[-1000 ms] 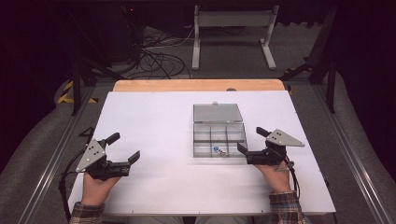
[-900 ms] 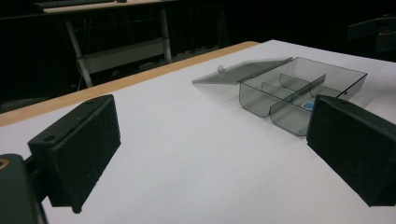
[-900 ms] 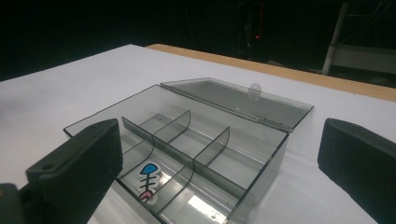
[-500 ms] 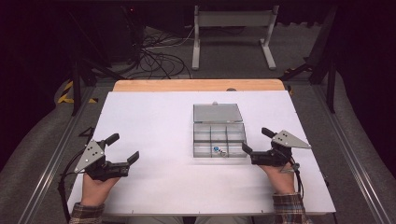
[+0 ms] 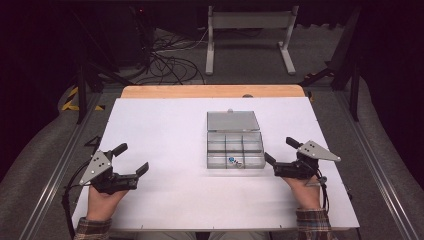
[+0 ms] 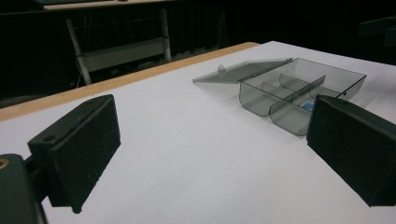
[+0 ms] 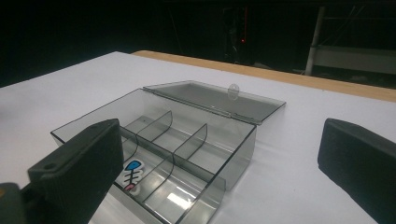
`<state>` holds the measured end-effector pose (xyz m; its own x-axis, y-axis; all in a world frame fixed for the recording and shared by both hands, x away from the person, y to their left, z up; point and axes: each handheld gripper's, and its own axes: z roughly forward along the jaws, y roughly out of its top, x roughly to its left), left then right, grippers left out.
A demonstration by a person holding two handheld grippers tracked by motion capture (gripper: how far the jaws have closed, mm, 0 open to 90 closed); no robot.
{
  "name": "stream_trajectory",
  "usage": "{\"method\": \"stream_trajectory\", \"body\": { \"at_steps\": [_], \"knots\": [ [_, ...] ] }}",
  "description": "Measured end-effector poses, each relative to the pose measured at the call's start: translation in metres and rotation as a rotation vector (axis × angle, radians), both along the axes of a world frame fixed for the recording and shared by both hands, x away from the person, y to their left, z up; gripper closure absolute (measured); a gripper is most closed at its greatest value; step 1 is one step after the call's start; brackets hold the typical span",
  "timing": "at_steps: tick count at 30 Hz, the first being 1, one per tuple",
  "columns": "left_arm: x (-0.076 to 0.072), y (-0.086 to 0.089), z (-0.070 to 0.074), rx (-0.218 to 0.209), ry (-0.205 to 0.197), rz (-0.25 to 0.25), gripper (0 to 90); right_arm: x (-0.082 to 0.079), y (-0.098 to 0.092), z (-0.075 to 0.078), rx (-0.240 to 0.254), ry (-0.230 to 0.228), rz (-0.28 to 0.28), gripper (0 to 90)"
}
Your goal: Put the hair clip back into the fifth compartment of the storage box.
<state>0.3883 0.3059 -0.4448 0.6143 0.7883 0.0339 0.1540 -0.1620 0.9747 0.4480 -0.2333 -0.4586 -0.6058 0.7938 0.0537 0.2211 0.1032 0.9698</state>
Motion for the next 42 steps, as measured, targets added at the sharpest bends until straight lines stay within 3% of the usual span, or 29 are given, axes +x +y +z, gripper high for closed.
{"method": "stream_trajectory", "body": {
  "at_steps": [42],
  "knots": [
    [0.001,0.005,-0.002,-0.003,0.005,0.01,3.5,-0.01,-0.035,-0.001,0.053,0.001,-0.066,1.1]
  ]
}}
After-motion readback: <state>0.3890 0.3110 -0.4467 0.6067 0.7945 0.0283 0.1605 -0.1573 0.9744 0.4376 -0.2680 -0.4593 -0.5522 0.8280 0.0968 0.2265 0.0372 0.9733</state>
